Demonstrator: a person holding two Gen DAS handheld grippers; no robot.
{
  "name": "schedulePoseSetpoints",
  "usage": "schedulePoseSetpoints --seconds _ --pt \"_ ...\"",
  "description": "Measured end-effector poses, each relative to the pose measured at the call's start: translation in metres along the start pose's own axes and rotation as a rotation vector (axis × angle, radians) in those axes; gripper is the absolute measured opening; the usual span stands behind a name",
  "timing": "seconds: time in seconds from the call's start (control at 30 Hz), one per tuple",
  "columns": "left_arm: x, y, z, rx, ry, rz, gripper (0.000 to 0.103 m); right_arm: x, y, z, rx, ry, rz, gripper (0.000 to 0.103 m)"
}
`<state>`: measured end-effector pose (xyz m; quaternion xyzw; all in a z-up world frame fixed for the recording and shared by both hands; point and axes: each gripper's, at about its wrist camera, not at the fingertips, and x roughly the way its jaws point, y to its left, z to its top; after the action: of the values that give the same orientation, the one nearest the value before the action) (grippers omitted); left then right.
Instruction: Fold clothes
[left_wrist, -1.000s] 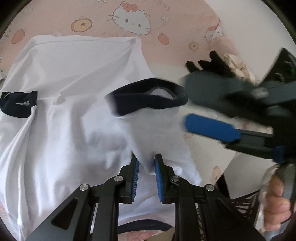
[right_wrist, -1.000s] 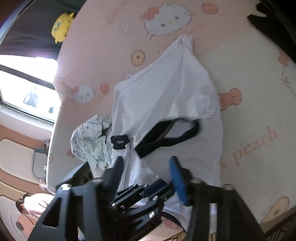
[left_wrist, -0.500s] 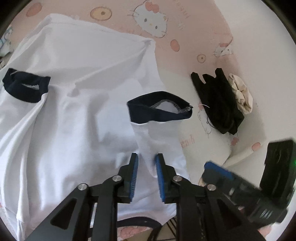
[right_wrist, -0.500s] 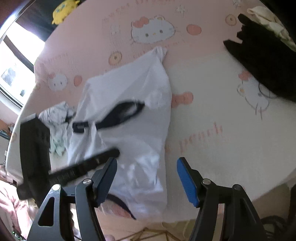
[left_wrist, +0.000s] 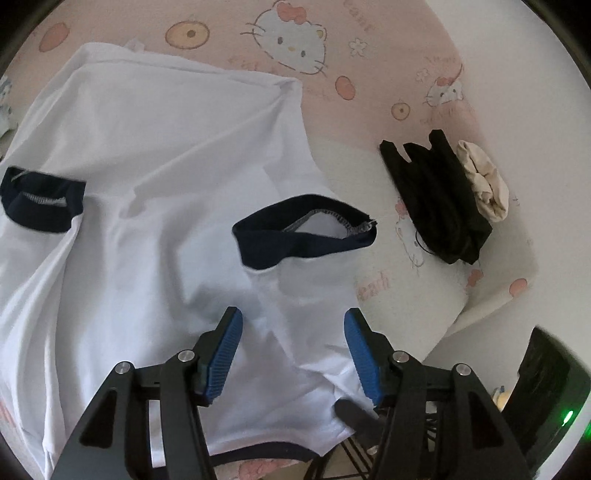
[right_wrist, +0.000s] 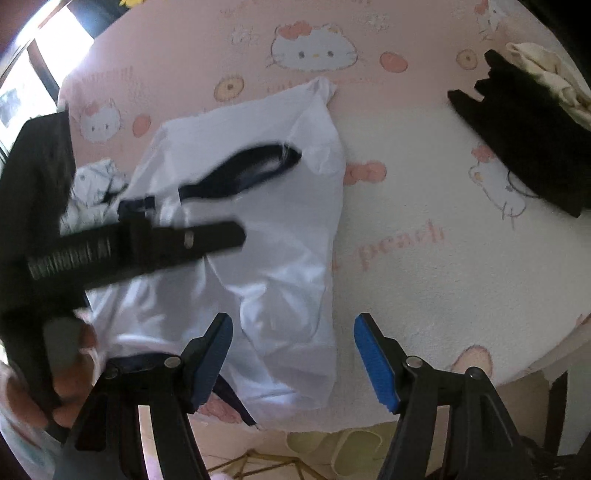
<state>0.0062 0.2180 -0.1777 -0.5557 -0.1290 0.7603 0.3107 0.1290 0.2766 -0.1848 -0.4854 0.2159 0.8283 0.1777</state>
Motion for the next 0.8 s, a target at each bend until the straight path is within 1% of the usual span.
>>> schedulePoseSetpoints --seconds 0.1,0.33,0.47,0.6,0.67,0.7,0.73,0.77,0.8 --pt "0.003 -0.003 0.004 0.002 -0.003 0.002 0.054 0.007 0.001 -0.005 -0.017 0.019 -0.019 0.068" --pt "0.013 -0.008 0.009 0.007 0.002 0.038 0.054 0.015 -0.005 -0.009 -0.029 0.013 -0.057 0.068" --pt "0.019 -0.016 0.01 0.044 0.005 0.087 0.054 0.016 -0.01 -0.011 -0.02 0.016 -0.057 0.068" --pt "0.021 -0.024 0.009 0.081 -0.019 0.126 0.054 0.017 -0.012 -0.012 -0.023 0.012 -0.069 0.068" --pt "0.021 -0.028 0.008 0.114 -0.048 0.145 0.054 0.016 -0.012 -0.011 -0.026 0.0 -0.075 0.067" --pt "0.019 -0.032 0.007 0.145 -0.072 0.161 0.054 0.015 -0.011 -0.009 -0.033 -0.004 -0.07 0.056" --pt "0.018 -0.036 0.005 0.181 -0.1 0.18 0.053 0.014 -0.011 -0.007 -0.042 -0.009 -0.063 0.048" --pt "0.017 -0.04 0.004 0.214 -0.121 0.201 0.045 0.013 -0.01 -0.005 -0.049 -0.014 -0.06 0.032" --pt "0.018 -0.044 0.003 0.247 -0.133 0.228 0.035 0.011 -0.01 -0.004 -0.053 -0.016 -0.06 0.026"
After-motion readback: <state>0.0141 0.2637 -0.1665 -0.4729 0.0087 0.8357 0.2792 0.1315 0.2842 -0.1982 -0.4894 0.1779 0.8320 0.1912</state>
